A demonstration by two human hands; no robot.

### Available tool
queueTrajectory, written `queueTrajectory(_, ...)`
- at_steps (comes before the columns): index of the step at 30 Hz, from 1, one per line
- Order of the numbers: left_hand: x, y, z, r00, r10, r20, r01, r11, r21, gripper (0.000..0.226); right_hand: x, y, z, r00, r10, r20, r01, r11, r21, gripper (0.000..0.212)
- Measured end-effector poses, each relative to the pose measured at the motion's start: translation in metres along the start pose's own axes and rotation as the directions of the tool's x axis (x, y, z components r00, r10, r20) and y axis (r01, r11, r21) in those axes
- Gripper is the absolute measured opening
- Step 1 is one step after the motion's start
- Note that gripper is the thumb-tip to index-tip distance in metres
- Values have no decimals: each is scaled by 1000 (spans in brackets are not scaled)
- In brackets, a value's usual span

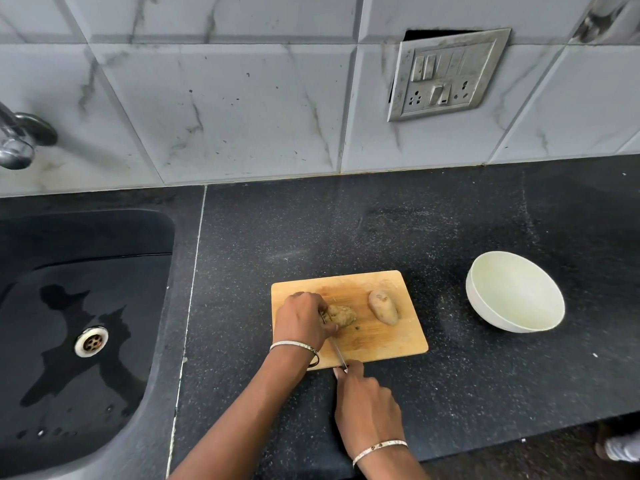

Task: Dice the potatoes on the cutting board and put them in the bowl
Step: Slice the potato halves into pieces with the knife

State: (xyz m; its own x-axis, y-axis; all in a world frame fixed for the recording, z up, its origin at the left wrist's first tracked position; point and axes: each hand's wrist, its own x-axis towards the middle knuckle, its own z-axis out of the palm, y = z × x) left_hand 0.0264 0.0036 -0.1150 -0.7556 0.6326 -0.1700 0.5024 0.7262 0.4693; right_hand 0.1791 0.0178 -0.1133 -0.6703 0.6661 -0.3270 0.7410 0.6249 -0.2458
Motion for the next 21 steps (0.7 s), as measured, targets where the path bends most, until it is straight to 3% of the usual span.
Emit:
queueTrajectory(11, 2, -2, -3, 1000, -9, 14, 10, 999, -43, 38, -18, 10, -1, 997, 35, 64, -35, 999, 4, 38)
queueTrajectory(21, 1, -2, -3, 1000, -19, 20, 20, 998, -54, 36, -49, 33, -5, 975, 177, 134, -158, 978, -138, 45)
